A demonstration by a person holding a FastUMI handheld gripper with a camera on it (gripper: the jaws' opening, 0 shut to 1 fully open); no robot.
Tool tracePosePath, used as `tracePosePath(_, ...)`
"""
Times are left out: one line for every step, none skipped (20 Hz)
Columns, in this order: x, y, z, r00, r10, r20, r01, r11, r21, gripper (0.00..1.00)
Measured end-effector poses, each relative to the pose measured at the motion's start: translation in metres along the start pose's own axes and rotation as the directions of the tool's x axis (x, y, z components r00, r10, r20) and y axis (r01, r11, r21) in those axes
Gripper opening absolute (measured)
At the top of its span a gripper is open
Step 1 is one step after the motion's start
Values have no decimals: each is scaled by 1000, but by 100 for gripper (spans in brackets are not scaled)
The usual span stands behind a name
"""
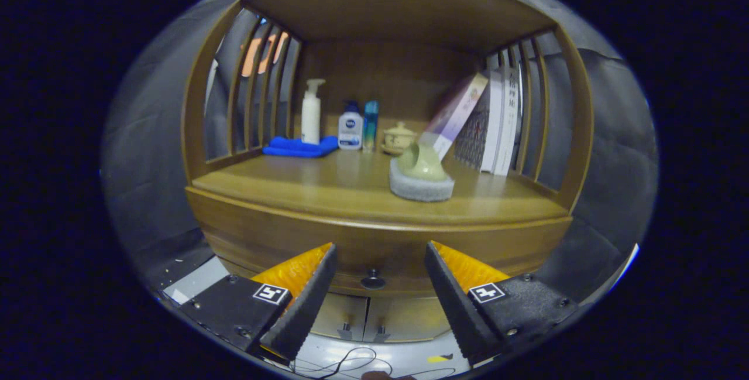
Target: Pull open the drawer, take out the items inside it, and place them on the countertop above the cabinet.
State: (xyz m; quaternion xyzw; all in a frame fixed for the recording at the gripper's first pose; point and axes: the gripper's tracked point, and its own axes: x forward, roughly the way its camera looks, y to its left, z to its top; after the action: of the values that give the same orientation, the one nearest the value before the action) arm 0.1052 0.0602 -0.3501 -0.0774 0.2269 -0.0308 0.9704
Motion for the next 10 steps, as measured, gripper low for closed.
tracePosePath(-17, 0, 14, 999, 17, 29, -17, 1000, 3, 98)
tracePosePath(-35, 0, 27, 998, 34, 57, -34, 999, 7, 98)
tracePosePath(-54, 0, 41, 995, 48, 82, -49, 999, 16, 97)
tracePosePath(-72, -2, 51, 993, 63, 101, -65, 998, 25, 98)
tracePosePath(-92, -3, 61, 990, 78, 117, -82, 996, 31, 98)
tracePosePath(-109, -9, 70, 988, 85, 131, -90, 995, 33, 98)
tracePosePath(-128, -14, 81, 984, 92, 150, -98, 995, 32, 98)
tracePosePath(-144, -20, 92, 981, 92, 170, -99, 995, 29, 98)
tracePosePath(-162, -26, 104, 976, 99, 193, -105, 994, 22, 98)
tracePosePath(-181, -31, 111, 973, 96, 209, -103, 994, 22, 98)
